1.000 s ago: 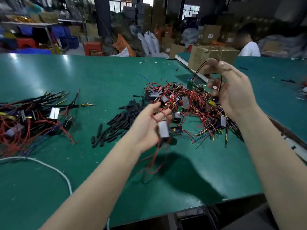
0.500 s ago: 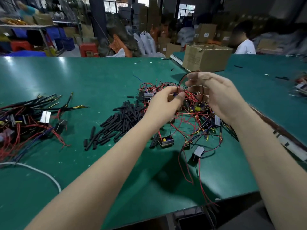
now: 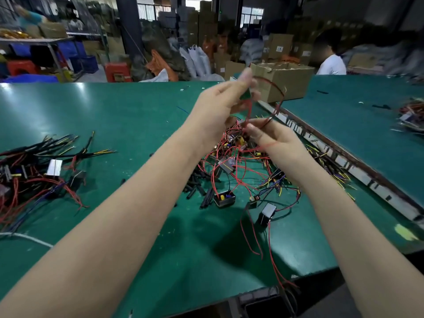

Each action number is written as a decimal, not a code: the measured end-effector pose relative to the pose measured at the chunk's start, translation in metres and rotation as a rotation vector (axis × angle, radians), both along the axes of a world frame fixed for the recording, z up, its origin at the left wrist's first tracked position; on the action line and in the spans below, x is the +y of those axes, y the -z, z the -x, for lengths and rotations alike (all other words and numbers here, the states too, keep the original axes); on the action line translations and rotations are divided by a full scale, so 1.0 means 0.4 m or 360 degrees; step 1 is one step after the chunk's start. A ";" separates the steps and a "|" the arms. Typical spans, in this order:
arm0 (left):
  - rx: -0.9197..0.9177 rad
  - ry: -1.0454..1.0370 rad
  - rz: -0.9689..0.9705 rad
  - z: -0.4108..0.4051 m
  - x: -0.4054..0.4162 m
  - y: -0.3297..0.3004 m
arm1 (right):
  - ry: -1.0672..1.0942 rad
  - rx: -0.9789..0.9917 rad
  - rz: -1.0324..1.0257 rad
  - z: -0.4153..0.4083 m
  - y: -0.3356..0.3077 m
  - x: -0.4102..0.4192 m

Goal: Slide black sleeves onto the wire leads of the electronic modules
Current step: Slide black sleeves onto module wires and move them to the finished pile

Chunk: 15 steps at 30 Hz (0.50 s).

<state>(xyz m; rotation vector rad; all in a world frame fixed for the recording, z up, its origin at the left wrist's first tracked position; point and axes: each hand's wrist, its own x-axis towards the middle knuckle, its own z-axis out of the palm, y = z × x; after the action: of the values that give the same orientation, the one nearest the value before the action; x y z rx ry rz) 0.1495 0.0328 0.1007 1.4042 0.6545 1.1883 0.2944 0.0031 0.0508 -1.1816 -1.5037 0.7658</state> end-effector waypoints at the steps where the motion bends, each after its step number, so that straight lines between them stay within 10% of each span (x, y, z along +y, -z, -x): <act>1: -0.0091 0.0030 0.0045 0.005 0.001 -0.020 | 0.0056 -0.0005 -0.0044 0.003 -0.010 0.005; 10: -0.0117 -0.0107 0.0499 0.068 0.000 0.018 | 0.0069 0.0477 0.0008 0.002 -0.030 0.013; 15: 0.0045 0.0115 0.0856 0.061 -0.027 0.121 | -0.0080 -0.0004 0.0173 0.039 0.016 -0.008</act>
<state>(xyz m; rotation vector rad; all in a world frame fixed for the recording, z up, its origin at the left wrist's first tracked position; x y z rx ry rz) 0.1251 0.0220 0.0524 0.9802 0.8599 0.8508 0.2788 0.0001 0.0445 -1.2289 -1.5147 0.8896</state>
